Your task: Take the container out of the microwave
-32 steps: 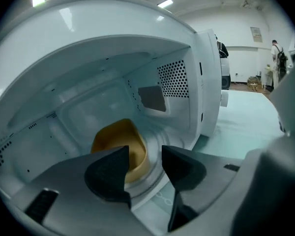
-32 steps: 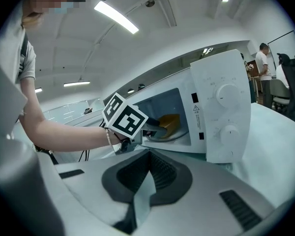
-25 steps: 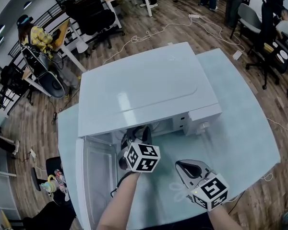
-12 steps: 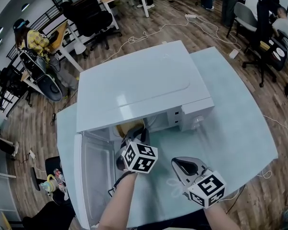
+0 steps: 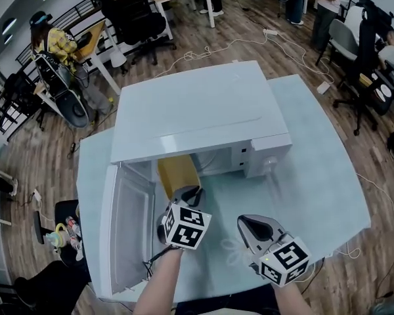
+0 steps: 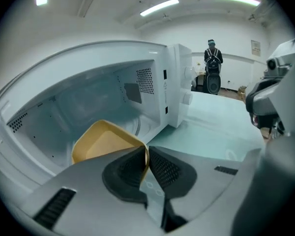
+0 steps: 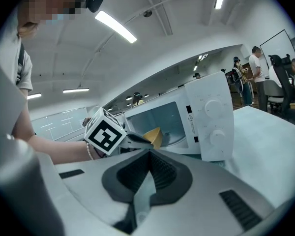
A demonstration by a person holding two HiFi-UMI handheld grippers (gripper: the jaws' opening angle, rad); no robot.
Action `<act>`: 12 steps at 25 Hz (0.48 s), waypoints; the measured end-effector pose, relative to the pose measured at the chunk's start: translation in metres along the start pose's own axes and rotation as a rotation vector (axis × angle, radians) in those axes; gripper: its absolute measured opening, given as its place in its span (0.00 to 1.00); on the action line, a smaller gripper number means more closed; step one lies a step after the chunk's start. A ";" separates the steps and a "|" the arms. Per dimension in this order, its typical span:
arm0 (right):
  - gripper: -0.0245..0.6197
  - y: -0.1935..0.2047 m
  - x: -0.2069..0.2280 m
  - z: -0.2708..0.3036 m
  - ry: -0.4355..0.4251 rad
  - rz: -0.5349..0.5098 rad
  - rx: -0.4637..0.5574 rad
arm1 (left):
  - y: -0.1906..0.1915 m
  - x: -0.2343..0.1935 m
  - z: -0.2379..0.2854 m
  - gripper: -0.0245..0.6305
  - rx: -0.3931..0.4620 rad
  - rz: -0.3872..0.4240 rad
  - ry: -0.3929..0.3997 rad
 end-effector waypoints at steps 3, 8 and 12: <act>0.04 -0.003 -0.002 -0.005 0.006 -0.006 0.008 | -0.005 0.006 -0.020 0.09 0.035 -0.022 0.009; 0.04 -0.010 -0.011 -0.010 -0.030 -0.041 0.019 | -0.021 0.015 -0.050 0.09 0.131 -0.091 0.025; 0.04 -0.020 -0.022 -0.012 -0.060 -0.072 0.033 | -0.032 0.022 -0.074 0.09 0.207 -0.173 0.046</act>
Point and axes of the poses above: the fingertips, and each gripper's own axes: z forward along the fingers, x to its right, y out of its underside, the point moved 2 cm from there along -z, backward along the fingers, and after that the axes turned 10 degrees about x, right-handed, at the moved point
